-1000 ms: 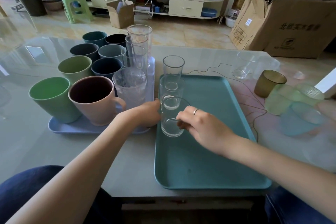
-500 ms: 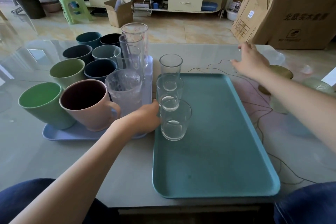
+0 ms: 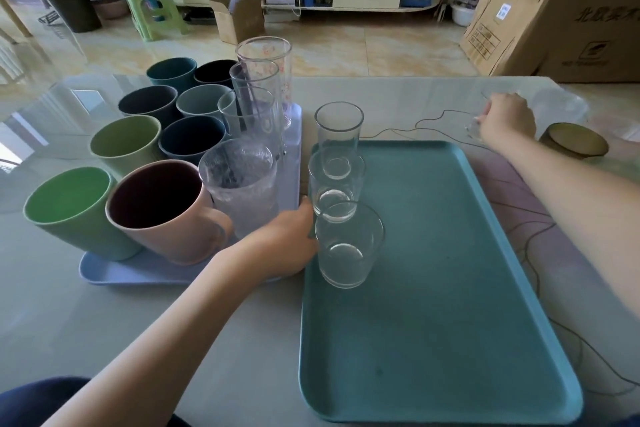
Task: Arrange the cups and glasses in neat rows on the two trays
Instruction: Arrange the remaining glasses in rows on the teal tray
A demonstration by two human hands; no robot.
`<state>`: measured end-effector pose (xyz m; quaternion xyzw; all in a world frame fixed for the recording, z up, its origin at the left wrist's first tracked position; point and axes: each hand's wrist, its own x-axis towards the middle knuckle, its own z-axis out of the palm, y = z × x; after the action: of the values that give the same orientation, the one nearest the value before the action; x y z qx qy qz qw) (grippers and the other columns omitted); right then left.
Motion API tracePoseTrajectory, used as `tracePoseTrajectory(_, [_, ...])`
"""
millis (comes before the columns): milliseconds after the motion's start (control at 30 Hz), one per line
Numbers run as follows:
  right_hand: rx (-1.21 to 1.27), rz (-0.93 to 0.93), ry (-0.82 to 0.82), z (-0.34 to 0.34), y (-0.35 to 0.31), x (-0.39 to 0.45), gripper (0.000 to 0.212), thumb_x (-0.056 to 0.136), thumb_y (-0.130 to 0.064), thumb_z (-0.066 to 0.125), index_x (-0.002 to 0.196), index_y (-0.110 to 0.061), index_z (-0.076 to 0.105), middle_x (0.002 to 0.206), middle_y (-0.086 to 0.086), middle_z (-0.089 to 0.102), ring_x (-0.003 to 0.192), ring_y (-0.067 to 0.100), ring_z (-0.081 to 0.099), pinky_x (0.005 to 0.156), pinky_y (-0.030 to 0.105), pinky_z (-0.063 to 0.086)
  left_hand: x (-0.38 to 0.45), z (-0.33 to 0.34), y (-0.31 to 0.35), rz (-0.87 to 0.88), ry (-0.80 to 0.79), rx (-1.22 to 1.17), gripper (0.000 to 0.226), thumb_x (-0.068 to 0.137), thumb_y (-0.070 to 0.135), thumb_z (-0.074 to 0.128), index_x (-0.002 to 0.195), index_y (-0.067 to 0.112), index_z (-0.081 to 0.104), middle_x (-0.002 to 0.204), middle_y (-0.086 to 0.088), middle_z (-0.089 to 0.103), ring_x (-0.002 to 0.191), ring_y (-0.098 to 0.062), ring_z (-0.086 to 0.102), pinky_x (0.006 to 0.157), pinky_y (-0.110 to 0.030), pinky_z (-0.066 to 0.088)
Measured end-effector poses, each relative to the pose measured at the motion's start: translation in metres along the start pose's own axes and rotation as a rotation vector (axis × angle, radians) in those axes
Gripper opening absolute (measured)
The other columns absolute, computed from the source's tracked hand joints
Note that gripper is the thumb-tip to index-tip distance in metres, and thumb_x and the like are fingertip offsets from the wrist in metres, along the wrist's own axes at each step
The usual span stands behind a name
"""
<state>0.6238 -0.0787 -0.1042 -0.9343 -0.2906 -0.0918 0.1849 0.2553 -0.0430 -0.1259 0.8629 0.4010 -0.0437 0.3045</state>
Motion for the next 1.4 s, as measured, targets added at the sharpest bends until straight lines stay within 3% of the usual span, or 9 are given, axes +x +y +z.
tracePoseTrajectory(200, [0.175, -0.194, 0.077, -0.034, -0.006, -0.063, 0.01, 0.091, -0.007, 0.054, 0.081, -0.008, 0.051, 0.103, 0.02, 0.056, 0.082, 0.029, 0.049, 0.069, 0.033, 0.037, -0.004, 0.0, 0.004, -0.002, 0.013, -0.003, 0.055, 0.091, 0.029, 0.048, 0.14, 0.016, 0.027, 0.135, -0.015, 0.049, 0.118, -0.033, 0.051, 0.093, -0.035, 0.043])
tracePoseTrajectory(367, [0.211, -0.439, -0.121, -0.077, 0.011, -0.138, 0.015, 0.085, -0.016, 0.065, 0.077, -0.01, 0.054, 0.086, 0.009, 0.058, 0.078, 0.027, 0.055, 0.064, 0.034, 0.04, -0.015, -0.003, 0.006, 0.008, 0.041, -0.025, 0.047, 0.091, 0.031, 0.048, 0.134, 0.016, 0.036, 0.13, -0.016, 0.054, 0.116, -0.034, 0.053, 0.096, -0.039, 0.045])
tracePoseTrajectory(500, [0.321, -0.496, -0.294, -0.109, 0.021, -0.203, 0.013, 0.08, -0.016, 0.071, 0.073, -0.013, 0.06, 0.077, 0.001, 0.058, 0.069, 0.018, 0.059, 0.067, 0.04, 0.051, -0.035, 0.001, 0.003, 0.047, 0.079, 0.053, 0.036, 0.094, 0.024, 0.042, 0.127, 0.009, 0.041, 0.115, -0.022, 0.06, 0.103, -0.037, 0.058, 0.086, -0.039, 0.049])
tracePoseTrajectory(667, [0.378, -0.635, -0.484, -0.129, 0.016, -0.258, 0.011, 0.078, -0.018, 0.074, 0.072, -0.018, 0.064, 0.077, -0.006, 0.059, 0.072, 0.008, 0.059, 0.067, 0.028, 0.049, -0.066, 0.008, -0.007, 0.118, 0.078, 0.162, 0.037, 0.093, 0.029, 0.044, 0.127, 0.014, 0.043, 0.118, -0.015, 0.061, 0.105, -0.034, 0.058, 0.087, -0.041, 0.048])
tracePoseTrajectory(733, [0.364, -0.737, -0.551, -0.128, 0.01, -0.271, 0.008, 0.078, -0.018, 0.073, 0.075, -0.017, 0.066, 0.081, -0.006, 0.058, 0.073, 0.008, 0.059, 0.067, 0.022, 0.047, -0.075, 0.013, -0.012, 0.144, 0.064, 0.164, 0.044, 0.091, 0.032, 0.044, 0.134, 0.021, 0.038, 0.122, -0.011, 0.061, 0.109, -0.033, 0.057, 0.088, -0.041, 0.048])
tracePoseTrajectory(867, [0.407, -0.897, -0.609, -0.121, -0.009, -0.283, 0.004, 0.08, -0.012, 0.071, 0.079, -0.014, 0.068, 0.086, -0.003, 0.058, 0.073, 0.01, 0.058, 0.066, 0.014, 0.043, -0.091, 0.025, -0.012, 0.07, 0.02, 0.102, 0.062, 0.095, 0.031, 0.038, 0.15, 0.026, 0.009, 0.133, -0.013, 0.054, 0.115, -0.033, 0.055, 0.093, -0.04, 0.046])
tracePoseTrajectory(1133, [0.374, -1.01, -0.705, -0.117, -0.014, -0.303, 0.009, 0.084, -0.008, 0.063, 0.08, -0.015, 0.063, 0.091, -0.008, 0.053, 0.077, 0.012, 0.064, 0.074, 0.029, 0.05, -0.092, 0.026, -0.009, 0.047, 0.011, 0.09, 0.063, 0.093, 0.03, 0.036, 0.15, 0.024, 0.009, 0.134, -0.014, 0.054, 0.115, -0.034, 0.055, 0.095, -0.042, 0.046])
tracePoseTrajectory(1233, [0.36, -0.982, -0.742, -0.118, -0.016, -0.302, 0.005, 0.084, -0.016, 0.066, 0.085, -0.02, 0.064, 0.097, -0.014, 0.051, 0.074, 0.011, 0.058, 0.075, 0.034, 0.049, -0.094, 0.02, -0.002, 0.072, 0.013, 0.082, 0.054, 0.093, 0.028, 0.04, 0.145, 0.025, 0.025, 0.13, -0.009, 0.057, 0.11, -0.032, 0.058, 0.091, -0.04, 0.049])
tracePoseTrajectory(1400, [0.618, -0.796, -0.845, -0.136, -0.016, -0.29, 0.014, 0.081, -0.024, 0.072, 0.094, -0.023, 0.07, 0.117, -0.013, 0.058, 0.069, 0.004, 0.055, 0.069, 0.009, 0.043, -0.101, -0.009, 0.017, -0.018, 0.098, 0.239, 0.027, 0.089, 0.016, 0.042, 0.1, 0.013, 0.067, 0.096, -0.009, 0.069, 0.072, -0.027, 0.067, 0.072, -0.032, 0.056])
